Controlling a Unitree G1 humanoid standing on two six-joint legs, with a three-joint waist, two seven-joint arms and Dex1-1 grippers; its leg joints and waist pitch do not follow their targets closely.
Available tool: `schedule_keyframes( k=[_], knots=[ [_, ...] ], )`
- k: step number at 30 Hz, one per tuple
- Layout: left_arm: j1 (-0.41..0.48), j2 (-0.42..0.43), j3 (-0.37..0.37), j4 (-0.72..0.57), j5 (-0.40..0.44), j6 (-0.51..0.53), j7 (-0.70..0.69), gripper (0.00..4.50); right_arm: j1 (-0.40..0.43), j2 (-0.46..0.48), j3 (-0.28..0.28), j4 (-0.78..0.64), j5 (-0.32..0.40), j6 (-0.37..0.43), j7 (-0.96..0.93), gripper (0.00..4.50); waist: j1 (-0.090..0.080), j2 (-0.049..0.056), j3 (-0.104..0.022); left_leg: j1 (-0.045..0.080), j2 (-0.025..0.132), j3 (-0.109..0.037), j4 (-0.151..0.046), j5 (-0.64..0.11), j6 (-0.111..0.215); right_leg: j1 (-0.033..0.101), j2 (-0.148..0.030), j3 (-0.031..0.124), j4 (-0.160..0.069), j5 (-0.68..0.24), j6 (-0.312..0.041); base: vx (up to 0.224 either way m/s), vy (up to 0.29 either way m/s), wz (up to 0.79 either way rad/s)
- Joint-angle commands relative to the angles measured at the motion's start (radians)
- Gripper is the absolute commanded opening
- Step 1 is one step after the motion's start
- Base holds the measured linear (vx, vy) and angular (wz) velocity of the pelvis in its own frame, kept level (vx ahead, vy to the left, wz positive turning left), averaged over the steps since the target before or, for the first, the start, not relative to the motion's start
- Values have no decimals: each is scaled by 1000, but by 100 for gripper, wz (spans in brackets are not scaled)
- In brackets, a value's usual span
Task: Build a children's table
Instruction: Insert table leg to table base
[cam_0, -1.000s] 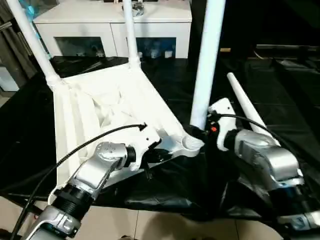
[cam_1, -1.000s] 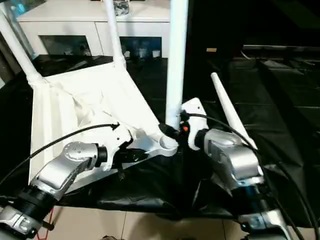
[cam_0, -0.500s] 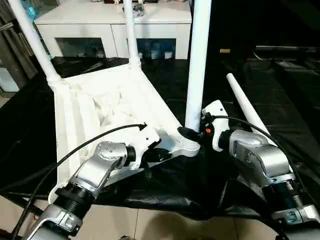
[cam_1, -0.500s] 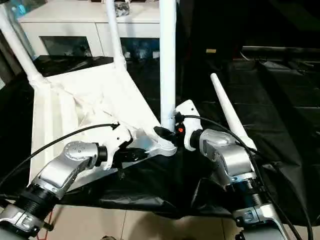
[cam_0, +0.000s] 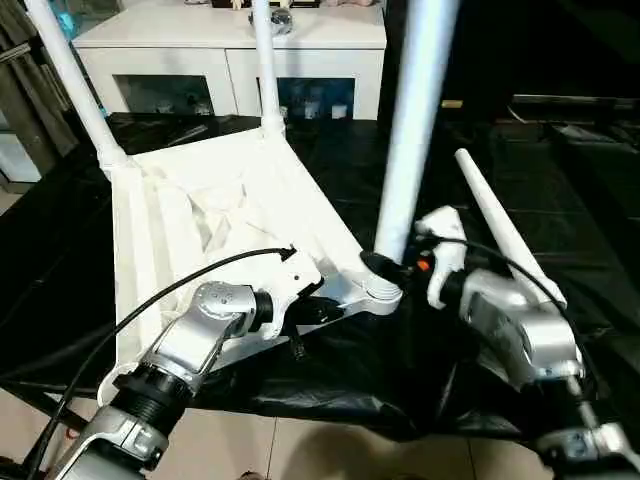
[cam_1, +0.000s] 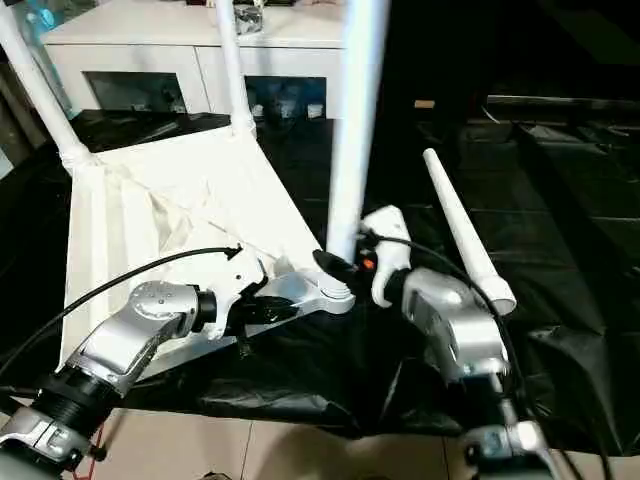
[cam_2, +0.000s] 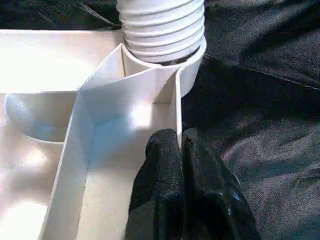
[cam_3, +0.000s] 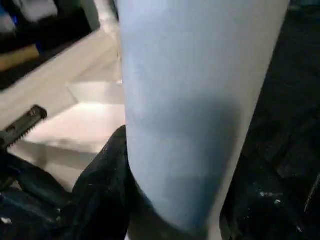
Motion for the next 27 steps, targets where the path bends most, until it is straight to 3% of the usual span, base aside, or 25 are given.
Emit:
schedule_keyframes(
  k=[1,5,6,7,8,17,23,27],
  knots=[
    [-8,3,9,20,13,-11,5,0,51,12,-19,74,-3,-15,-10,196,-1,-13,-59,20,46,-25,-78,-359,2,29,-54,38,-97,-460,-161,0,0,0],
    [-10,1,13,24,18,-14,5,0,83,29,-44,106,3,-67,-13,196,-3,-14,-57,22,47,-27,-80,-391,-4,25,-56,37,-103,-504,-149,0,0,0],
    [-12,-1,13,28,20,-14,5,0,91,29,-46,115,1,-83,-11,196,0,9,-57,25,46,-31,-81,-400,-10,24,-57,36,-100,-503,-150,0,0,0],
    [-14,-1,13,31,20,-15,5,0,98,29,-47,119,0,-96,-8,196,-5,-5,-58,23,46,-29,-83,-413,-10,25,-53,35,-104,-487,-151,0,0,0],
    [-15,-2,13,33,21,-15,5,0,105,29,-49,121,1,-106,-4,196,-5,-6,-58,23,46,-28,-83,-412,-7,26,-54,35,-105,-487,-151,0,0,0],
    [-18,-6,16,47,29,-23,2,0,159,13,-61,101,-7,-170,7,196,-4,-1,-59,25,47,-29,-85,-428,-1,22,-56,36,-110,-508,-145,0,0,0],
    [-23,-8,15,58,37,-31,1,0,190,-16,-25,37,-36,-177,22,196,-8,1,-53,24,46,-33,-88,-462,-6,21,-57,33,-116,-574,-120,0,0,0],
    [-24,-8,10,62,45,-36,-6,0,186,-55,38,-21,-80,-142,48,196,-8,0,-52,29,47,-34,-88,-481,-12,15,-55,34,-121,-606,-105,0,0,0]
  ],
)
